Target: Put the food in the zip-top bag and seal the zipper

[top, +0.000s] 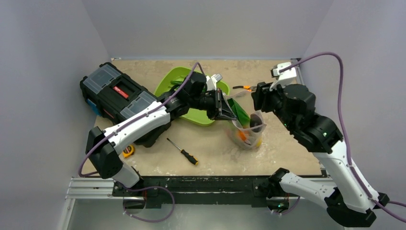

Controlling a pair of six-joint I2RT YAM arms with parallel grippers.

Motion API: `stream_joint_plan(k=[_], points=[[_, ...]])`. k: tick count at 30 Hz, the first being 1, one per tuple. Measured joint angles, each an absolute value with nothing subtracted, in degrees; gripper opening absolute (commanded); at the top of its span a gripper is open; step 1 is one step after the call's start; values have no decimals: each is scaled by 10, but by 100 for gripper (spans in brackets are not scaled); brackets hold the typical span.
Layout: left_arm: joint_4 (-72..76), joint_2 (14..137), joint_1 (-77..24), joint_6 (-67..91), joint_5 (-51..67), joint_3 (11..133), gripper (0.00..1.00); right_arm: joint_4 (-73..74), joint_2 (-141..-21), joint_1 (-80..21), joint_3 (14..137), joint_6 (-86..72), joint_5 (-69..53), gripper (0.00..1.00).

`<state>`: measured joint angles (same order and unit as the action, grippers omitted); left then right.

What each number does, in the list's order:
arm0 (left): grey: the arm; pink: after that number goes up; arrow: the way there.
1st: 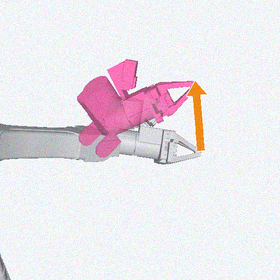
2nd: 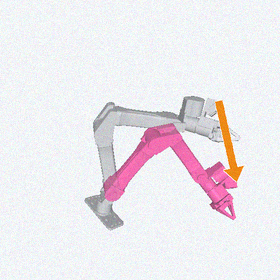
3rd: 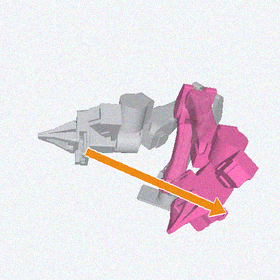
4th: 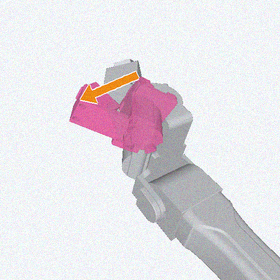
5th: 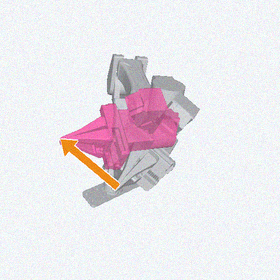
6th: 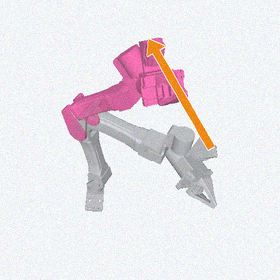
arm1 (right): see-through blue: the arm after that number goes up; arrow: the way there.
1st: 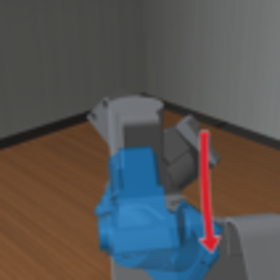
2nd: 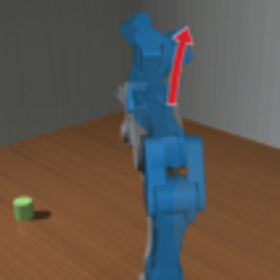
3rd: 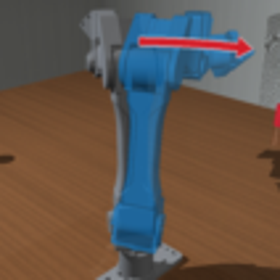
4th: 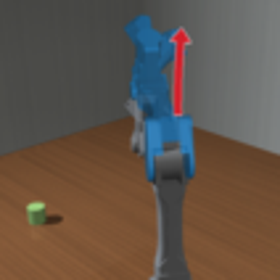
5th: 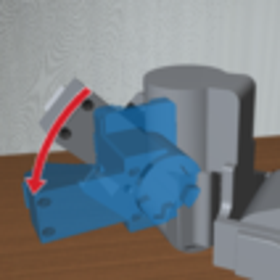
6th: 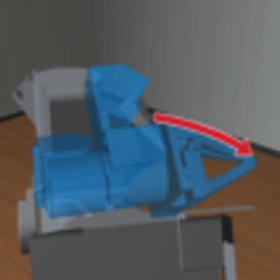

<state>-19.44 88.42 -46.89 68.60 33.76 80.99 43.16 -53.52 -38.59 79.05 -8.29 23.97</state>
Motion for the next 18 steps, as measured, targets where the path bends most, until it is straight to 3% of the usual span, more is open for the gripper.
stream_joint_plan(k=[5, 12, 18], points=[[-189, 891, -469, 686, 345, 811, 0, 458, -536, -386, 882, -62, 192, 56], [-189, 893, -469, 685, 348, 817, 0, 489, -564, -386, 959, -38, 80, 42], [-189, 902, -469, 685, 350, 827, 0, 541, -608, -386, 943, -44, 13, 38]])
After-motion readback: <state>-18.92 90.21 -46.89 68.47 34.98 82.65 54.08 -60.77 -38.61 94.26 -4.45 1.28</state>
